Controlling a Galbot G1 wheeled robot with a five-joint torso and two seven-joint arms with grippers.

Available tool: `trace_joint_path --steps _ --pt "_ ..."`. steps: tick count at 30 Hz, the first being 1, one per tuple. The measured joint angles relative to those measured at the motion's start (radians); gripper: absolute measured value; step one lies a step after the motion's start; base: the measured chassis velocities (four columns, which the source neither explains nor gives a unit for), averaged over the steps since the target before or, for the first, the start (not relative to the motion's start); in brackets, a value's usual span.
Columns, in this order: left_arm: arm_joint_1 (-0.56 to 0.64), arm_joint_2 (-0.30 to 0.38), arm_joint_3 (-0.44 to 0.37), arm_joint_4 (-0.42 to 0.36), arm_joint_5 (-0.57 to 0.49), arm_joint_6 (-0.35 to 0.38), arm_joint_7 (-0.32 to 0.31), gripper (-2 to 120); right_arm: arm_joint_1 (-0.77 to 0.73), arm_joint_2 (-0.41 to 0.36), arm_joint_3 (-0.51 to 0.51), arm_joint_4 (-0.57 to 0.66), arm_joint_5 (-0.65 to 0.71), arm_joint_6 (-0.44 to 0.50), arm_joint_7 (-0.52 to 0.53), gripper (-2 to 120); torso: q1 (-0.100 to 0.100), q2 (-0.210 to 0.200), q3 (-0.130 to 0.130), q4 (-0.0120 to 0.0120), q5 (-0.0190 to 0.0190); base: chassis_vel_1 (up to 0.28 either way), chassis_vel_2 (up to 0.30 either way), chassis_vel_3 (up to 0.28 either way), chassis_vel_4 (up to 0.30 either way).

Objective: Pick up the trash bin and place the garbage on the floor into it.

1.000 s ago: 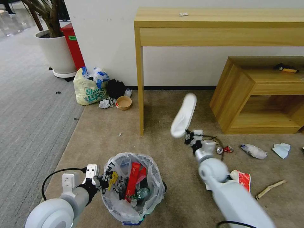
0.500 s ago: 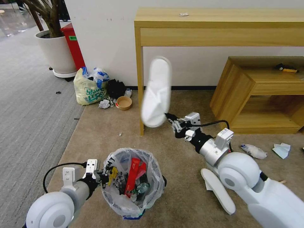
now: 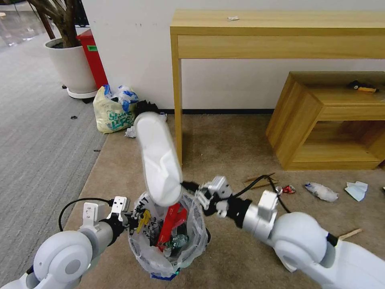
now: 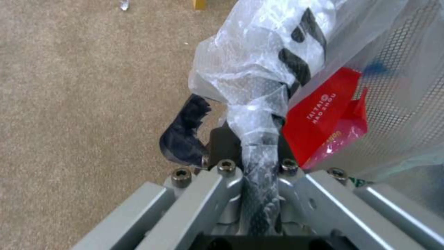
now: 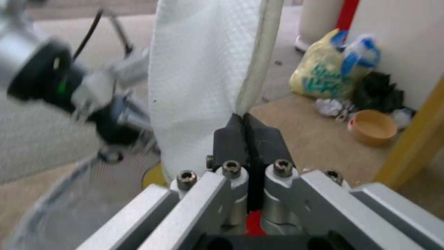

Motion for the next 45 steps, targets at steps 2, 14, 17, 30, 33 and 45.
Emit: trace_joint_path --steps 2,14,17,30,33,45 --pt "0.000 0.005 -0.002 -0.001 -0.002 0.000 0.001 0 -0.002 0.000 -0.015 -0.007 -0.019 0.003 -0.002 0 0.000 0.000 0.000 -0.0001 -0.0001 0.000 0.000 0.000 0.000" --pt "0.002 0.009 -0.010 -0.008 -0.006 0.000 0.018 0 -0.014 0.017 -0.072 -0.085 -0.164 0.047 -0.022 5 0.000 0.000 0.000 -0.0001 0.0000 0.000 0.000 0.000 0.000" --pt "0.000 0.003 -0.008 0.004 0.008 0.000 0.022 0 -0.030 0.024 -0.080 -0.088 -0.126 0.041 0.015 17 0.000 0.000 0.000 -0.0001 -0.0001 0.000 0.000 0.000 0.000" --pt "0.010 -0.015 -0.019 0.010 0.041 0.000 0.060 0 -0.064 0.053 -0.032 -0.088 -0.069 0.036 0.138 65 0.000 0.000 0.000 -0.0002 0.0000 0.000 0.000 0.000 0.000" --pt "0.022 -0.032 -0.023 0.011 0.058 0.000 0.050 0 -0.073 0.062 0.014 -0.077 -0.055 0.026 0.185 76 0.000 0.000 0.000 -0.0002 0.0000 0.000 0.000 0.000 0.000" --pt "0.070 -0.100 -0.046 -0.013 0.087 0.000 0.015 0 -0.277 0.095 0.318 -0.177 0.017 -0.082 0.239 100 0.000 0.000 0.000 -0.0002 0.0002 0.000 0.000 0.000 0.000"
